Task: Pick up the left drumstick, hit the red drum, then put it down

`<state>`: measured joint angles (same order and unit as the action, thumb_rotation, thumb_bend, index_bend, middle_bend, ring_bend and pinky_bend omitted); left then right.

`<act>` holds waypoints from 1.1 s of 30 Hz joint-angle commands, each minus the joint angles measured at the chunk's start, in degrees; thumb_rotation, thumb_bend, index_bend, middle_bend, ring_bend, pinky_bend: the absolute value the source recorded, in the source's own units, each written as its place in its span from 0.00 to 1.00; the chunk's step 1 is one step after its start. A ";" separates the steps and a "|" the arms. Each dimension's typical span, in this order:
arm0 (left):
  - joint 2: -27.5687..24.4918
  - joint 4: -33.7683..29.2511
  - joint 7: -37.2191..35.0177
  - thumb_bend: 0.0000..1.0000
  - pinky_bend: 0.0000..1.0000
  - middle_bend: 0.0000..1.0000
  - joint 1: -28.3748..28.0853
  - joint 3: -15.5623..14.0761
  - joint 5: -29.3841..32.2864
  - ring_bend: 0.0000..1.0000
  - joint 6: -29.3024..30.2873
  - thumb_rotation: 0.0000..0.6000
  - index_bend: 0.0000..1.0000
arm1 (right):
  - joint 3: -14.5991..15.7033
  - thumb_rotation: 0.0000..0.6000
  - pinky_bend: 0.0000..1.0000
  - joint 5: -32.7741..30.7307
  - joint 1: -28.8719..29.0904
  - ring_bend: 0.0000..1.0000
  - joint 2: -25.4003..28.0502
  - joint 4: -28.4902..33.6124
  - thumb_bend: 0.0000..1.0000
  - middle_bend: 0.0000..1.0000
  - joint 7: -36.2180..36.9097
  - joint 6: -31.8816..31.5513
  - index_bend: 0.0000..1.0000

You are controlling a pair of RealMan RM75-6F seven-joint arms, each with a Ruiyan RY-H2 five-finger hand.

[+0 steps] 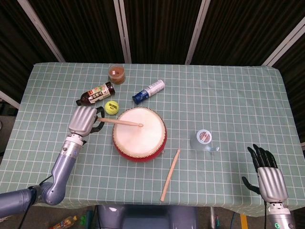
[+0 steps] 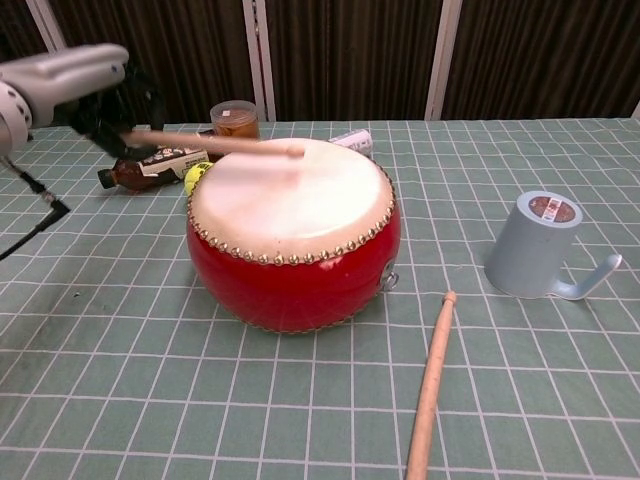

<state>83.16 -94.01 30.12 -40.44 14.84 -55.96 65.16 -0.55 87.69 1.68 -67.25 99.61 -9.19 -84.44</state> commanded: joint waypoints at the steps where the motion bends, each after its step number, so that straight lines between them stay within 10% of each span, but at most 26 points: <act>1: -0.26 0.62 10.77 0.49 0.98 1.00 -0.57 -5.56 10.56 1.00 -3.50 1.00 0.71 | 0.02 1.00 0.07 -0.04 0.00 0.00 0.01 0.06 0.29 0.00 -0.06 0.04 0.00; 5: -1.43 -1.23 10.64 0.49 0.98 1.00 -0.80 -4.16 13.14 1.00 -2.55 1.00 0.71 | 0.06 1.00 0.07 -0.06 -0.03 0.00 -0.03 0.27 0.29 0.00 -0.23 0.02 0.00; 13: -3.56 -7.39 -7.30 0.49 0.98 1.00 1.74 3.56 -3.21 1.00 6.29 1.00 0.71 | 0.13 1.00 0.07 -0.19 -0.17 0.00 -0.09 0.37 0.29 0.00 -0.54 -0.08 0.00; 22: -5.21 -13.69 -9.83 0.49 0.98 1.00 2.73 5.84 -8.51 1.00 11.38 1.00 0.71 | 0.19 1.00 0.07 -0.19 -0.14 0.00 -0.11 0.46 0.29 0.00 -0.63 0.04 0.00; 33: 0.25 -2.58 -2.30 0.49 0.98 1.00 3.31 -3.19 0.85 1.00 4.87 1.00 0.70 | 3.37 1.00 0.07 3.18 -3.21 0.00 0.43 -2.57 0.29 0.00 3.14 -2.91 0.00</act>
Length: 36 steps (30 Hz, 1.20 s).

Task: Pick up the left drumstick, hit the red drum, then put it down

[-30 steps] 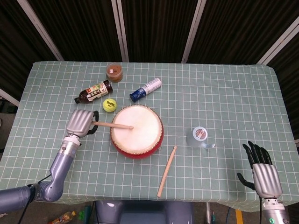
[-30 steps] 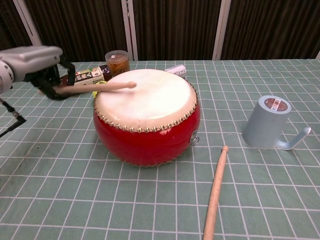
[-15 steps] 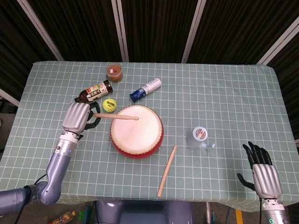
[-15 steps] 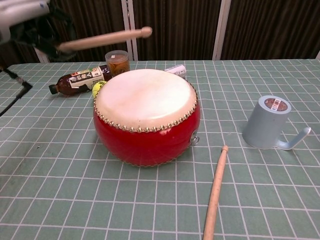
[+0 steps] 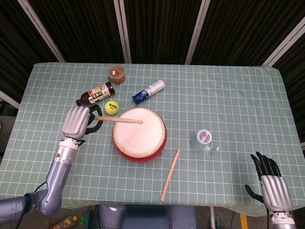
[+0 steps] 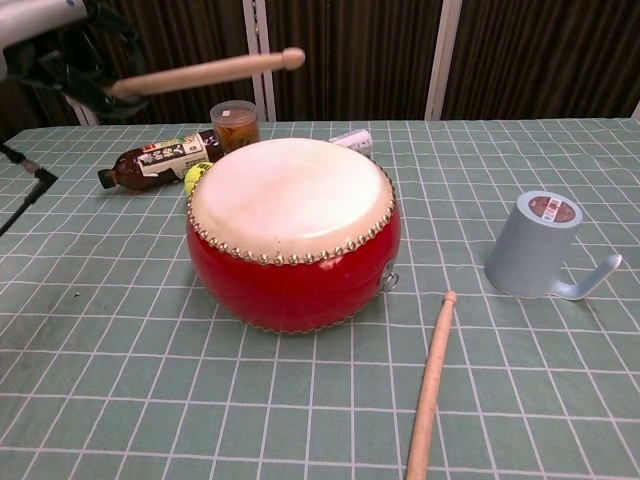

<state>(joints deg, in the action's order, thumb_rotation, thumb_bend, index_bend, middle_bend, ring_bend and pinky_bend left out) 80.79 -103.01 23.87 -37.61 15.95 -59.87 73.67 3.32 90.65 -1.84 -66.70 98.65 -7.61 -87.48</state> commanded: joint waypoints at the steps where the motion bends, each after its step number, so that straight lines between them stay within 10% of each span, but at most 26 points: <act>1: 3.02 7.90 5.42 0.49 0.98 1.00 0.55 -5.54 6.47 1.00 -4.94 1.00 0.70 | -0.56 1.00 0.07 0.16 0.35 0.00 -0.14 -1.52 0.29 0.00 1.50 0.22 0.00; 10: 1.15 8.36 13.62 0.49 0.98 1.00 -0.22 -8.68 15.66 1.00 -9.42 1.00 0.70 | -0.66 1.00 0.07 0.10 0.18 0.00 -0.16 -1.25 0.29 0.00 1.25 0.18 0.00; 19: -6.19 -5.14 -4.43 0.49 0.98 1.00 3.70 -0.53 -3.47 1.00 2.04 1.00 0.70 | -0.97 1.00 0.07 0.00 0.16 0.00 -0.30 -1.12 0.29 0.00 1.03 0.20 0.00; 24: -9.15 -8.07 -7.90 0.49 0.98 1.00 5.69 -0.98 -8.34 1.00 3.97 1.00 0.70 | -1.09 1.00 0.07 -0.05 0.22 0.00 -0.34 -1.02 0.29 0.00 0.82 0.35 0.00; 36: -11.76 -0.14 -11.27 0.41 0.84 0.99 12.22 -11.44 -16.35 0.89 2.85 1.00 0.69 | -1.45 1.00 0.07 -0.38 0.41 0.00 -0.65 -0.84 0.29 0.00 -0.04 0.84 0.00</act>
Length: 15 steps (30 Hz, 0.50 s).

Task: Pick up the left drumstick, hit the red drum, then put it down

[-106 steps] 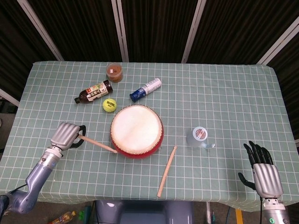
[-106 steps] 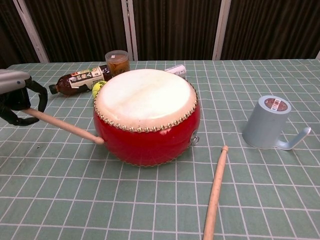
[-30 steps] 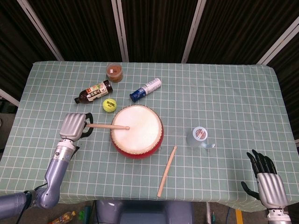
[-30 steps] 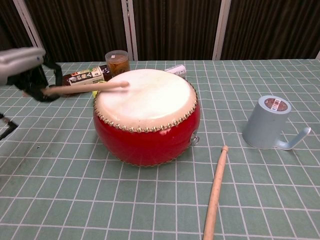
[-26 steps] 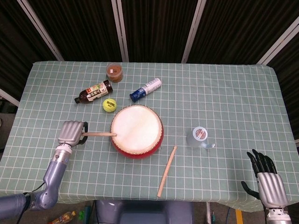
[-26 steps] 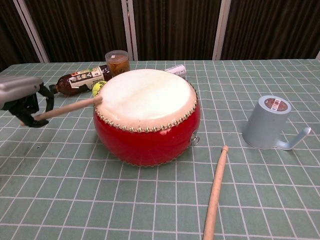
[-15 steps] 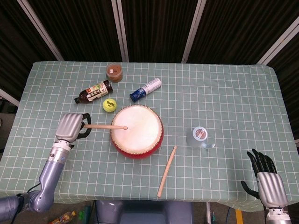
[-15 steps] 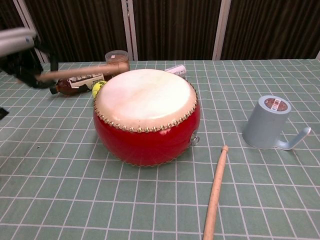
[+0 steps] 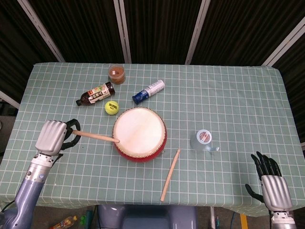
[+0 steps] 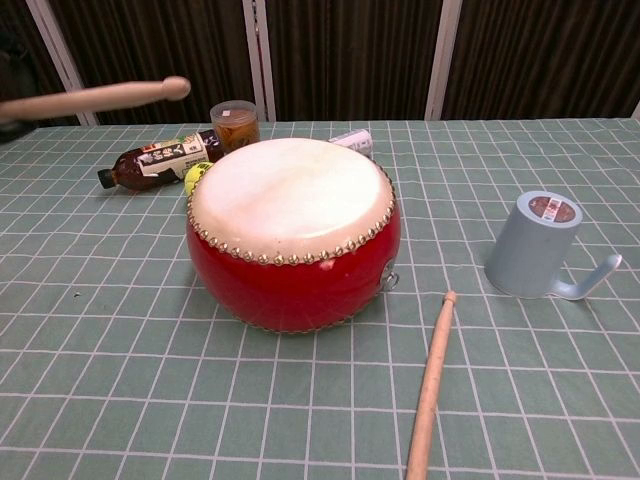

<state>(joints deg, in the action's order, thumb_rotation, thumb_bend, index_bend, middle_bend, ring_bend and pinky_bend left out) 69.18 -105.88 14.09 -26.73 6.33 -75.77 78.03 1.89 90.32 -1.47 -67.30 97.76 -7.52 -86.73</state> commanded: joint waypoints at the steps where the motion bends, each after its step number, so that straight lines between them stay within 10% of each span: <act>1: 0.11 3.67 -1.69 0.41 0.84 0.99 1.46 -2.21 -0.49 0.89 -2.02 1.00 0.69 | -0.06 1.00 0.07 -0.10 0.06 0.00 -0.08 0.09 0.29 0.00 -0.21 0.15 0.00; 15: 5.56 13.00 3.62 0.40 0.77 0.82 0.23 -5.94 0.50 0.75 -11.02 1.00 0.60 | -0.43 1.00 0.07 -0.77 0.37 0.00 -0.15 0.48 0.29 0.00 -0.42 0.86 0.00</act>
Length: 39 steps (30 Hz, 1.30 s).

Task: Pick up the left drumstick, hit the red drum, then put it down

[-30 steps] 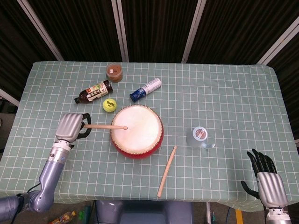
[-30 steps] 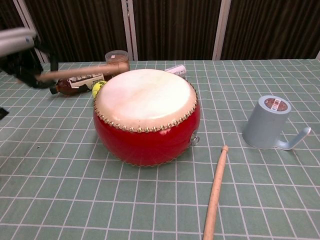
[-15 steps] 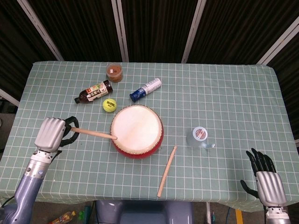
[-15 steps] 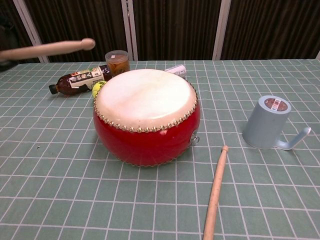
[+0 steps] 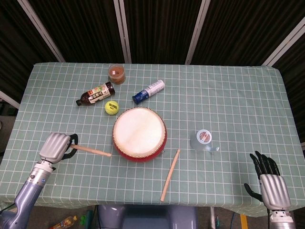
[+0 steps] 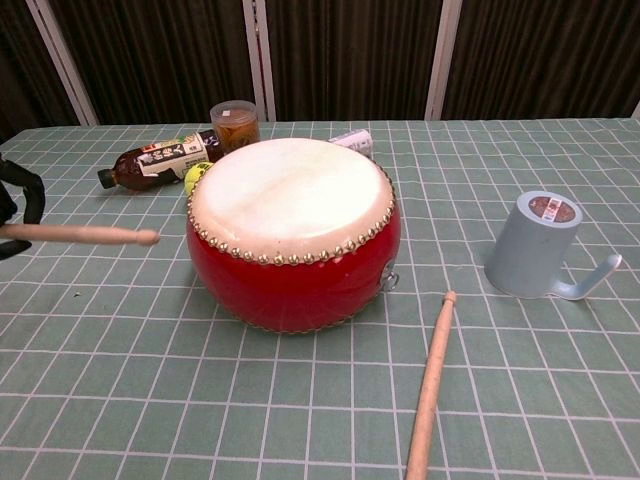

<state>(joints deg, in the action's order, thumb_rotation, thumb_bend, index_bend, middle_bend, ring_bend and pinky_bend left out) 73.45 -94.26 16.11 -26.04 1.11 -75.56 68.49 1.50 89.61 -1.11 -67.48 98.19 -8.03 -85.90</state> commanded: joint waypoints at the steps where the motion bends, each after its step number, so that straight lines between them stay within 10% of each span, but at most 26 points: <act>1: 1.71 1.82 2.13 0.40 0.77 0.80 -0.57 -0.83 0.36 0.73 -1.89 1.00 0.59 | -0.05 1.00 0.07 -0.06 0.01 0.00 0.06 0.05 0.29 0.00 0.13 0.03 0.00; 15: 2.49 0.87 7.32 0.21 0.41 0.40 -0.04 -0.74 3.20 0.34 -2.89 1.00 0.33 | -0.16 1.00 0.07 -0.15 0.17 0.00 0.17 0.18 0.29 0.00 0.16 0.26 0.00; 39: -7.36 -1.76 -5.06 0.00 0.02 0.00 5.59 -0.70 -4.26 0.00 5.87 1.00 0.00 | -0.29 1.00 0.07 -0.72 0.40 0.00 0.21 0.37 0.29 0.00 -0.72 0.85 0.00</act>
<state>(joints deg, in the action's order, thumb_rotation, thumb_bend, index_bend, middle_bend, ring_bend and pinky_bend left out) 67.69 -96.18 13.20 -22.02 0.96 -77.83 72.01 1.20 88.89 -0.71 -67.28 98.57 -8.75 -85.05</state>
